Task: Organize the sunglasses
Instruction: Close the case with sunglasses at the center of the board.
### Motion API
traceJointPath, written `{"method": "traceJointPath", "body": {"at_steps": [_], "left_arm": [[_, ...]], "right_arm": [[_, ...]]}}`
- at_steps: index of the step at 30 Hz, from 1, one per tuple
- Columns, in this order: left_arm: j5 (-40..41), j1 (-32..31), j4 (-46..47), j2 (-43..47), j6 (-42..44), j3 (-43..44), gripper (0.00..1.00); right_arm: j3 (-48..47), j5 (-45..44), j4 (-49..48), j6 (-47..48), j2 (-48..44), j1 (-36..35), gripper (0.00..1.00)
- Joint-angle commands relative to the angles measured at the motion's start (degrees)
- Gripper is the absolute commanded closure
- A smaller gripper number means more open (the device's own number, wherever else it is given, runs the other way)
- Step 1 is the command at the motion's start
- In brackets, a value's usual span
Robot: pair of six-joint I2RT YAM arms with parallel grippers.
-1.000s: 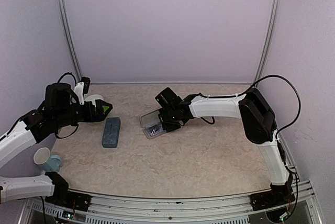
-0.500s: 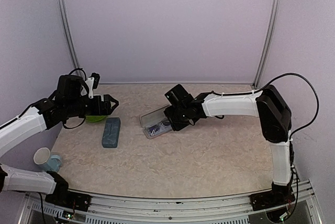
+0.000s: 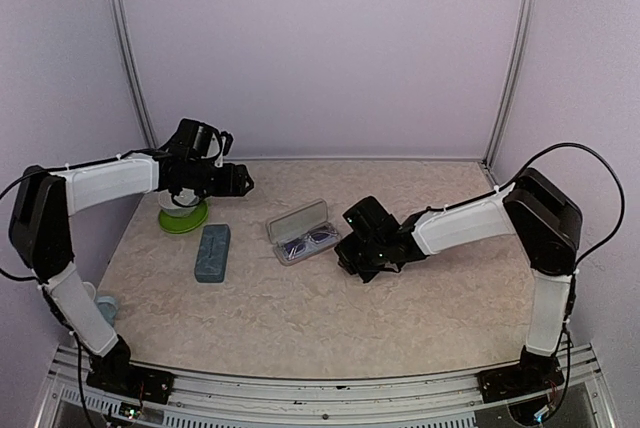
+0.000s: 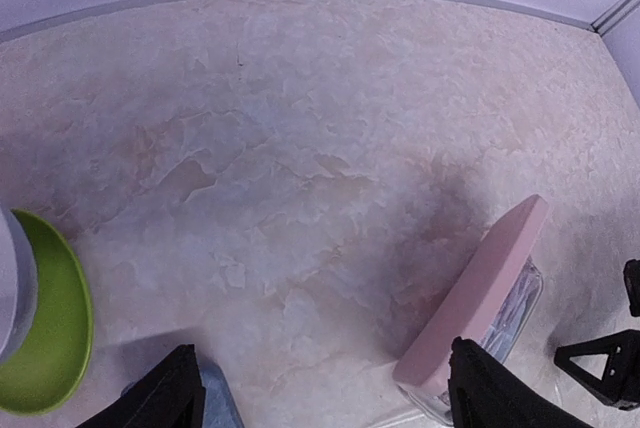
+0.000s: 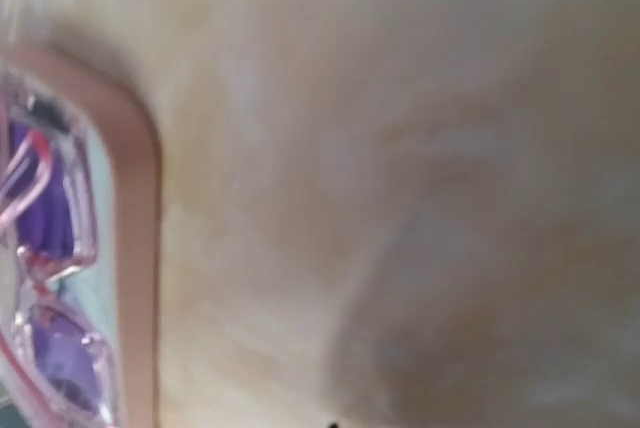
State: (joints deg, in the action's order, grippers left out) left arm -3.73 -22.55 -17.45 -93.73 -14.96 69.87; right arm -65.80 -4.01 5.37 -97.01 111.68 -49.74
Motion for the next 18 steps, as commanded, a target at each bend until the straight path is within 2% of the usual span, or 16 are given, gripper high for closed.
{"method": "traceJointPath", "body": {"at_steps": [1,8,18], "left_arm": [[-1.52,0.27,-0.39,-7.66,2.07,5.80,0.19],[-2.15,-1.21,-2.80,-16.60,3.47,12.02,0.22],[-2.47,-5.01,-5.24,-23.00,5.70,17.27,0.22]], "right_arm": [[-0.81,2.51,-8.70,3.16,1.70,0.60,1.00],[-1.45,8.17,-11.91,1.73,6.38,1.28,1.00],[-5.31,10.71,-13.08,2.93,11.26,2.83,1.00]]}}
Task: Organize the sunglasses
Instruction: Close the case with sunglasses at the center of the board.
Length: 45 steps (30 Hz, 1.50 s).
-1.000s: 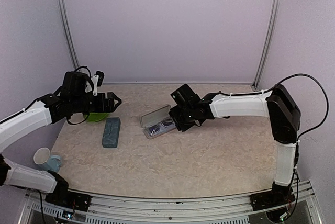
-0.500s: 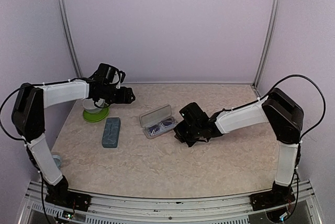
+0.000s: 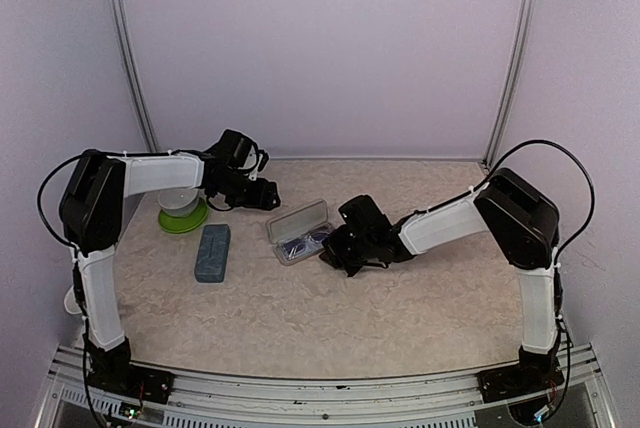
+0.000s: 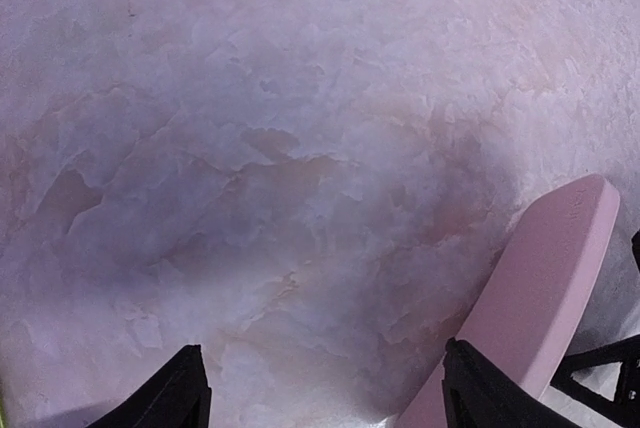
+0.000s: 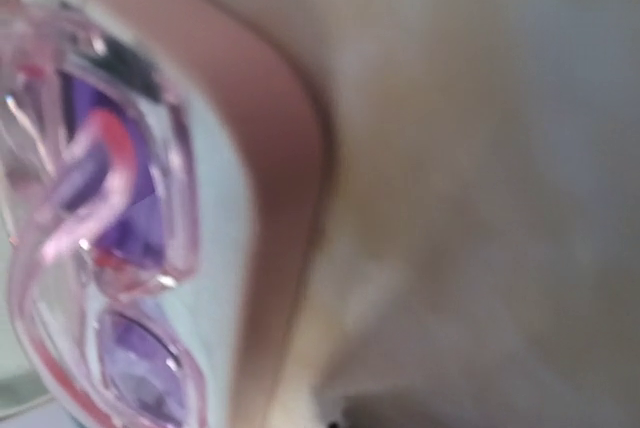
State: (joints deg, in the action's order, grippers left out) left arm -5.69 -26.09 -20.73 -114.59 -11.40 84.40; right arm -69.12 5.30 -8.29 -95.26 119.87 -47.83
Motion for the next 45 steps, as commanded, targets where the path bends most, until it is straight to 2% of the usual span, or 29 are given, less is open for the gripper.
{"method": "traceJointPath", "body": {"at_steps": [1,14,26,34,39,41,45], "left_arm": [[-0.29,-2.08,-2.30,-2.50,2.55,3.19,0.22],[4.22,-7.54,-4.95,-5.50,5.06,5.20,0.22],[4.20,-11.40,-4.36,-6.00,3.44,1.94,0.22],[3.46,-12.59,-2.99,-3.42,1.38,-2.17,0.22],[5.21,-12.39,-4.08,-0.52,1.18,-1.35,0.21],[5.73,-12.11,-4.27,1.34,0.87,-1.10,0.21],[6.43,-11.37,-3.97,5.82,0.33,-1.23,0.19]], "right_arm": [[-2.32,1.45,0.67,1.23,3.35,0.99,1.00],[-4.76,3.52,0.56,1.76,6.49,1.87,1.00],[-5.43,3.88,0.69,2.10,7.30,2.05,1.00],[-4.83,3.09,0.86,2.99,6.26,2.06,1.00],[-4.27,0.83,1.79,5.10,3.68,2.15,1.00],[-4.19,-0.56,2.96,6.92,1.98,2.13,0.92],[-4.74,-3.70,6.23,14.37,-1.90,2.39,0.70]]}}
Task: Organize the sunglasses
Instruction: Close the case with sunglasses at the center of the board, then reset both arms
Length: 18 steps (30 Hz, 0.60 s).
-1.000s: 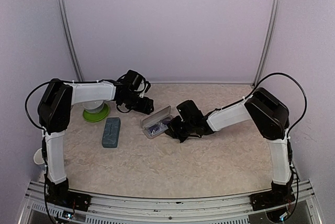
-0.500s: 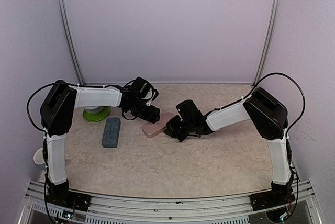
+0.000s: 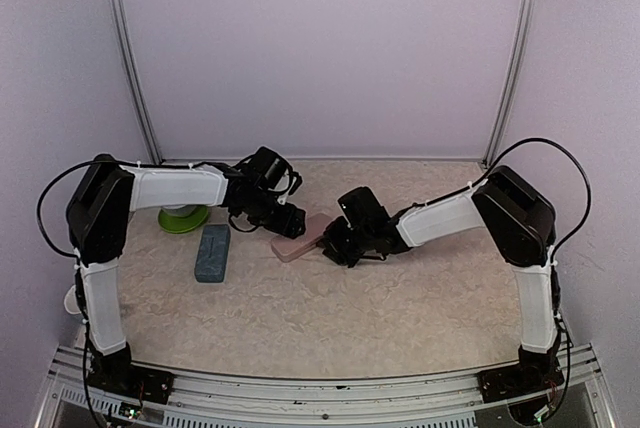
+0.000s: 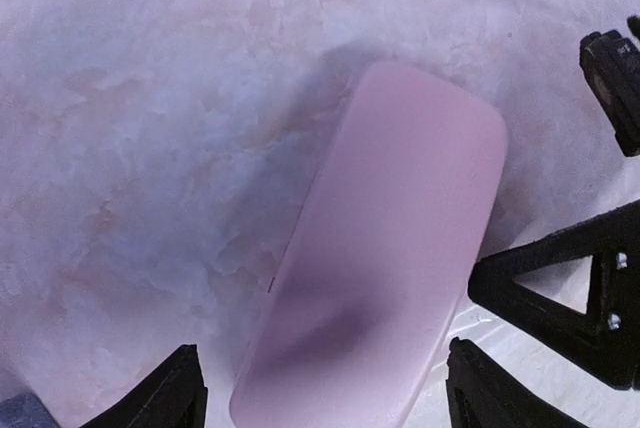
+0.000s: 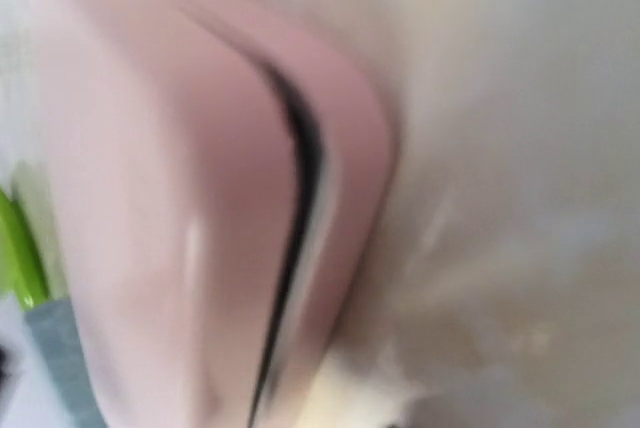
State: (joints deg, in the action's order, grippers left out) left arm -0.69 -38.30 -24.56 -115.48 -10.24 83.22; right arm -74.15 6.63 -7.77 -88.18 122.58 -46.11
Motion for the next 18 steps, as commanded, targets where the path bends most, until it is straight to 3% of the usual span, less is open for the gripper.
{"method": "traceJointPath", "body": {"at_steps": [1,6,8,11,18], "left_arm": [[1.73,1.04,-0.03,8.05,-0.98,-0.26,0.17],[3.58,1.73,1.89,15.27,-1.89,-3.92,0.02],[4.56,2.09,2.38,18.75,-2.27,-5.87,0.01],[4.73,3.03,2.71,22.56,-3.04,-8.66,0.01],[6.04,4.28,4.99,31.64,-4.26,-17.58,0.01]], "right_arm": [[-0.10,-6.69,6.73,9.54,-5.77,0.68,0.66],[-1.52,-14.92,11.92,23.58,-12.85,0.84,0.54],[-0.10,-18.67,11.75,28.59,-17.09,0.95,0.46],[4.61,-24.15,9.69,34.73,-25.33,1.01,0.25],[14.91,-31.83,8.05,49.04,-39.07,1.61,0.16]]}}
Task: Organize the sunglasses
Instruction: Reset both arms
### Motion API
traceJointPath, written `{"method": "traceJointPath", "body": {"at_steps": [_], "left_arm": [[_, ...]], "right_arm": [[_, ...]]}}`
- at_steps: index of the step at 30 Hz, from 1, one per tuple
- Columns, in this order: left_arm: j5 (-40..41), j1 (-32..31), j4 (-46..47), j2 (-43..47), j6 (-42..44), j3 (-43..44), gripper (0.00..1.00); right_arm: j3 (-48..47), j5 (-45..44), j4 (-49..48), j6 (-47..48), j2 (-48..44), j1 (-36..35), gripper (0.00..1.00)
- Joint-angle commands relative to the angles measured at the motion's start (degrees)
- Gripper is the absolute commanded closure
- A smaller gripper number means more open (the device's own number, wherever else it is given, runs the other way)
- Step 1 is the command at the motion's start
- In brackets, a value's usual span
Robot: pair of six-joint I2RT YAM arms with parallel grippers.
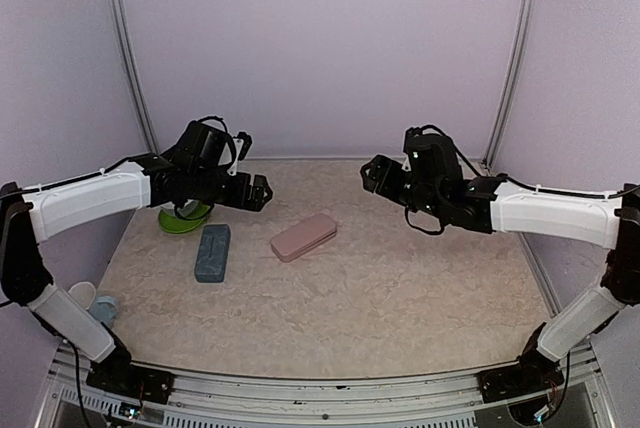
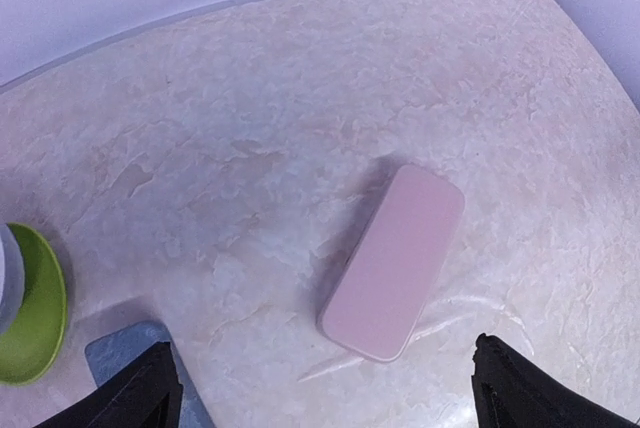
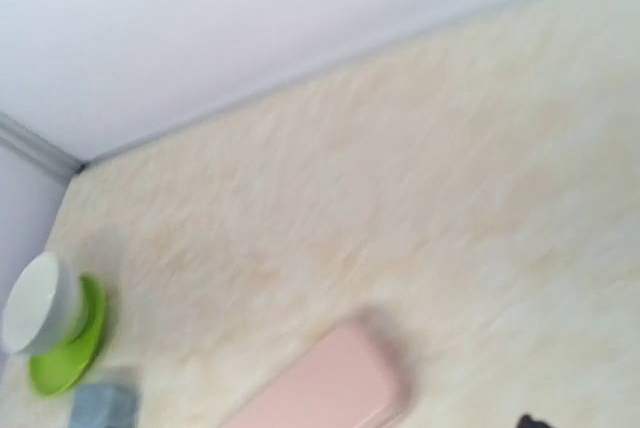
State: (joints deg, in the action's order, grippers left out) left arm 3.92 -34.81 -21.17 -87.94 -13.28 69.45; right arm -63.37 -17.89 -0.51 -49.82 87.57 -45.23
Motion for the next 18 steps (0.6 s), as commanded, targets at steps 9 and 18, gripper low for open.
{"method": "traceJointPath", "body": {"at_steps": [9,18], "left_arm": [[3.59,1.40,2.19,12.07,-3.12,-11.67,0.01],[4.59,1.53,2.08,14.61,-4.50,-13.94,0.01]], "right_arm": [[9.33,-13.00,3.35,14.68,-12.64,1.22,0.16],[9.69,-14.91,4.63,14.75,-14.32,1.78,0.14]]}}
